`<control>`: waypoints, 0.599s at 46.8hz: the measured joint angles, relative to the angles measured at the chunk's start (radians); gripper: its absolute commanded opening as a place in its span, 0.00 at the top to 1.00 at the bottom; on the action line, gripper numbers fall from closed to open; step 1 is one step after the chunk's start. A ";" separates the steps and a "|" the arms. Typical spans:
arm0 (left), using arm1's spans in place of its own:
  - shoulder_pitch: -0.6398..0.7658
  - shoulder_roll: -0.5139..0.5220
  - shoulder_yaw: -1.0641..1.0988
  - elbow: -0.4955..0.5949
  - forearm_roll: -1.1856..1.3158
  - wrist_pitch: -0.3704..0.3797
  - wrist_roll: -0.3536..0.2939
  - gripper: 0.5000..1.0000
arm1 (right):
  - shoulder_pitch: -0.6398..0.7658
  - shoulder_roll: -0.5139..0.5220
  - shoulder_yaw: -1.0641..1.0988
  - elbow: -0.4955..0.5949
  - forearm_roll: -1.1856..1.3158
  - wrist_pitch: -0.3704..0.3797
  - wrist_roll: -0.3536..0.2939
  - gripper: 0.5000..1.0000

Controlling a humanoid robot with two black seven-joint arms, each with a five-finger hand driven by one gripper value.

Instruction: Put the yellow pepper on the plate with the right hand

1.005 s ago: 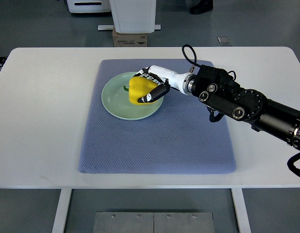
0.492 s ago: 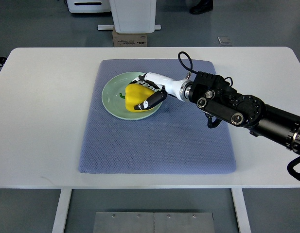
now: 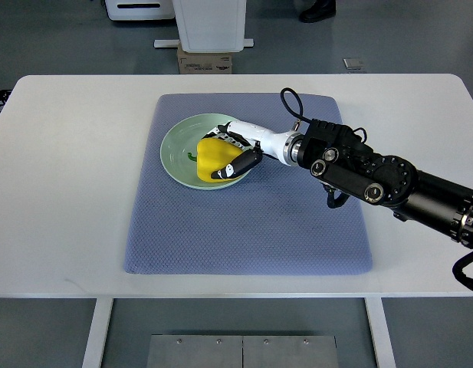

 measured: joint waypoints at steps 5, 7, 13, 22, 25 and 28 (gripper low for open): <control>0.000 0.000 0.000 0.000 0.000 0.000 0.000 0.00 | 0.000 0.000 0.000 0.003 0.000 0.000 0.000 0.04; 0.000 0.000 0.000 0.000 0.000 0.000 0.000 0.00 | -0.001 0.000 0.001 0.003 0.004 0.000 0.000 0.03; 0.000 0.000 0.000 0.000 0.000 0.000 0.000 0.00 | -0.002 0.000 0.004 0.003 0.014 0.000 0.001 0.01; 0.000 0.000 0.000 0.000 0.000 0.000 0.000 0.00 | 0.000 0.000 0.016 0.002 0.017 0.000 0.007 0.00; 0.000 0.000 0.000 0.000 0.000 0.000 0.000 0.00 | 0.000 0.000 0.042 -0.001 0.020 0.000 0.008 0.00; 0.000 0.000 0.000 0.000 0.000 0.000 0.000 0.00 | 0.000 0.000 0.072 -0.006 0.031 0.000 0.008 0.00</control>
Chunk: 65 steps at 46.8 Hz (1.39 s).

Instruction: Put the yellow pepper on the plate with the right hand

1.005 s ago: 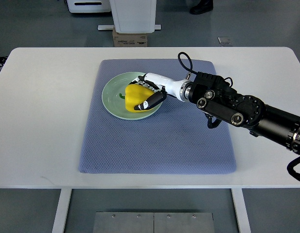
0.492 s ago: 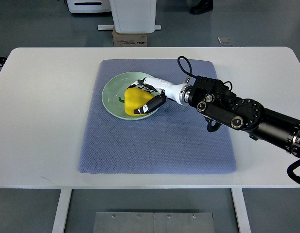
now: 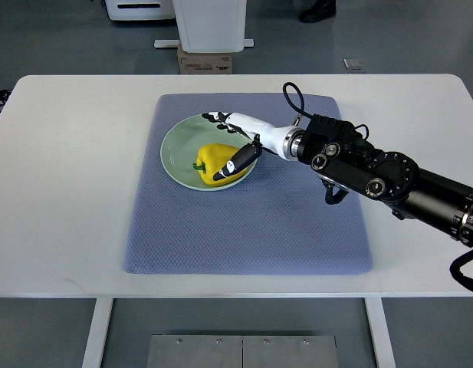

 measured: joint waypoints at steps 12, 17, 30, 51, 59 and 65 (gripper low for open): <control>0.000 0.000 0.000 0.000 0.000 0.000 0.000 0.00 | -0.046 0.000 0.141 -0.020 0.026 0.000 -0.005 0.00; 0.000 0.000 0.000 0.000 0.000 0.000 0.000 0.00 | -0.082 0.000 0.225 -0.031 0.027 -0.001 -0.006 0.00; 0.000 0.000 0.000 0.000 0.000 0.000 0.000 0.00 | -0.173 0.000 0.463 -0.035 0.027 -0.046 -0.004 0.00; 0.000 0.000 0.000 0.000 0.000 0.000 0.000 0.00 | -0.316 0.000 0.864 -0.043 0.026 -0.107 -0.001 0.00; 0.000 0.000 0.000 0.000 0.000 0.000 0.000 0.00 | -0.370 0.000 0.987 -0.036 0.029 -0.111 0.004 0.00; 0.000 0.000 0.000 0.000 0.000 0.000 0.000 0.00 | -0.394 0.000 1.054 -0.031 0.034 -0.110 0.046 0.00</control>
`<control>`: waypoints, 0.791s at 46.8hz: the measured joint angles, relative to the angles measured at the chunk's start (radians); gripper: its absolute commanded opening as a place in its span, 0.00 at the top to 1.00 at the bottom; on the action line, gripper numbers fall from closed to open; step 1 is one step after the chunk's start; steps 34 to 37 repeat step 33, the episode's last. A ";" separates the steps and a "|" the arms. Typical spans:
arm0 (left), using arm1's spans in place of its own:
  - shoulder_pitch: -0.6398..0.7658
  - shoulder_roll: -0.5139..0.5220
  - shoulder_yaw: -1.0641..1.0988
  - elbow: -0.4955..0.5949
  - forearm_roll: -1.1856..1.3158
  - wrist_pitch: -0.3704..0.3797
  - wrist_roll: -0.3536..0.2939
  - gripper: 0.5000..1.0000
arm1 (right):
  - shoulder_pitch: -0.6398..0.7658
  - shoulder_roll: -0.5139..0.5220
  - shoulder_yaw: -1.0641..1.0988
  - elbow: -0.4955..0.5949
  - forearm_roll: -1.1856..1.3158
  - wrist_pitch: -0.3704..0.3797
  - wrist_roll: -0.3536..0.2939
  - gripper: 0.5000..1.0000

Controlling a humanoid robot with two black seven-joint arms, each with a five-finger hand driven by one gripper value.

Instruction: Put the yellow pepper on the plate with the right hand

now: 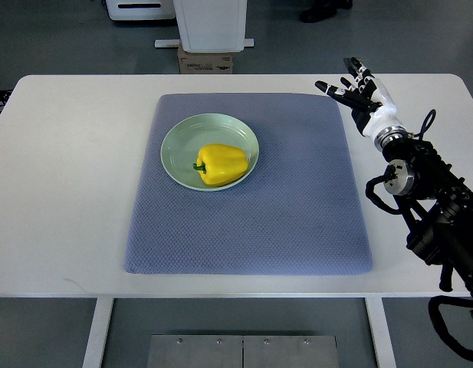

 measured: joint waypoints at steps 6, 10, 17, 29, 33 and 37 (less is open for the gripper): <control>0.000 0.000 0.000 0.000 0.000 0.000 0.000 0.00 | -0.016 0.000 0.065 0.002 0.010 0.002 0.022 0.00; 0.000 0.000 0.000 0.000 0.000 0.000 0.000 0.00 | -0.028 0.000 0.085 0.006 0.019 0.002 0.023 0.00; 0.000 0.000 0.000 0.000 0.000 0.000 0.000 0.00 | -0.052 0.000 0.117 0.005 0.020 0.002 0.023 0.00; 0.000 0.000 0.000 0.000 0.000 0.000 0.000 0.00 | -0.091 0.000 0.142 0.005 0.022 0.003 0.023 0.00; 0.000 0.000 0.000 0.000 0.000 0.000 0.000 0.00 | -0.109 0.000 0.143 0.010 0.030 0.010 0.023 0.00; 0.000 0.000 0.000 0.000 0.000 0.000 0.000 0.00 | -0.109 0.000 0.143 0.010 0.030 0.010 0.023 0.00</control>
